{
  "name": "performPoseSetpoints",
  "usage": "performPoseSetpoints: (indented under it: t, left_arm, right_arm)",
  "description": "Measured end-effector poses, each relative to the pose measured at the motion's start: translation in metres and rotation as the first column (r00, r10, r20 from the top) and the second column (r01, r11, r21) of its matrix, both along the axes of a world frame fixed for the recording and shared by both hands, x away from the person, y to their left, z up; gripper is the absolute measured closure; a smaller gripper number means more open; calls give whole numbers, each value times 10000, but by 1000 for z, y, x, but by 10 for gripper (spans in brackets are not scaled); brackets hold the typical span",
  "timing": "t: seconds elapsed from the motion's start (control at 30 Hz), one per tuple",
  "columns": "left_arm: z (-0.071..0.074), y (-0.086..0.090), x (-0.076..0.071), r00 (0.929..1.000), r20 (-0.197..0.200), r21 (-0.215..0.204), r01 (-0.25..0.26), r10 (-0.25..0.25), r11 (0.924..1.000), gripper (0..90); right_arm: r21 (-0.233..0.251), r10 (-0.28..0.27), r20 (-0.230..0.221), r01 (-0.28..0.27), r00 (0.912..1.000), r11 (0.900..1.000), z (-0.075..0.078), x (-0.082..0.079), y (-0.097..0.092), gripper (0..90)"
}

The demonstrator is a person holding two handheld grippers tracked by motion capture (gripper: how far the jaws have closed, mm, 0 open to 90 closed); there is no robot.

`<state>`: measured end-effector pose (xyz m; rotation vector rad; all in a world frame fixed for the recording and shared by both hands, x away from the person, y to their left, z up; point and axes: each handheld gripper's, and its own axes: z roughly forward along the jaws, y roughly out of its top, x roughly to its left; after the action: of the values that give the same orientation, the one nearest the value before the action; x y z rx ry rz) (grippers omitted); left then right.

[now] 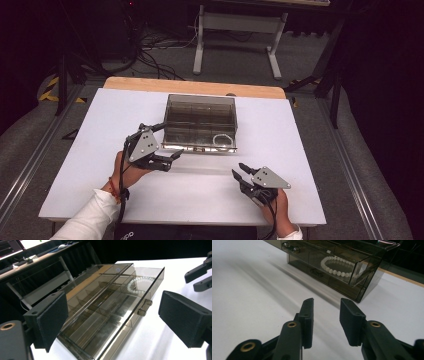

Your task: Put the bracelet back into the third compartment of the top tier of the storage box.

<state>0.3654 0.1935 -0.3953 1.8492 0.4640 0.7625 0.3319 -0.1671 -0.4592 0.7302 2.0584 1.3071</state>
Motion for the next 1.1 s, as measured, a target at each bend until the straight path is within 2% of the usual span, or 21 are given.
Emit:
performPoseSetpoints:
  t: [0.1, 0.27, 0.43, 0.5, 0.57, 0.9, 1.0, 1.03, 1.1]
  left_arm:
    - [-3, 3, -1, 10000, -35, 28, -57, 57, 10000, 100]
    - [-6, 8, -5, 9999, -16, 38, -156, 156, 9999, 100]
    - [-10, 16, -11, 9996, 101, -12, -274, 274, 9996, 103]
    - [-12, 19, -13, 9992, 230, 47, -320, 319, 9995, 109]
    - [-15, 21, -15, 9979, 321, 256, -571, 563, 9980, 115]
    - [-31, 34, -21, 9981, 81, 507, -610, 607, 9969, 105]
    - [-36, 38, -22, 9968, 15, 719, -804, 805, 9942, 102]
    - [-38, 39, -22, 9971, -121, 692, -747, 757, 9948, 100]
    - [-41, 42, -24, 9963, -117, 707, -840, 850, 9940, 95]
  right_arm:
    - [19, 96, -13, -96, 10000, 10000, 1, -1, 0, 778]
    - [-215, 89, 187, -85, 9998, 9997, 2, -2, 0, 900]
    - [-286, 196, 205, -190, 9996, 9994, 2, -3, 1, 900]
    - [-314, 213, 232, -206, 9995, 9993, 3, -4, 2, 900]
    - [-341, 236, 258, -227, 9994, 9992, 3, -4, 2, 900]
    - [-401, 388, 337, -374, 9987, 9985, 4, -5, 2, 900]
    - [-516, 476, 350, -457, 9983, 9976, 4, -6, 3, 900]
    - [-539, 479, 356, -460, 9982, 9975, 4, -6, 3, 900]
    - [-556, 480, 387, -459, 9981, 9974, 4, -6, 4, 900]
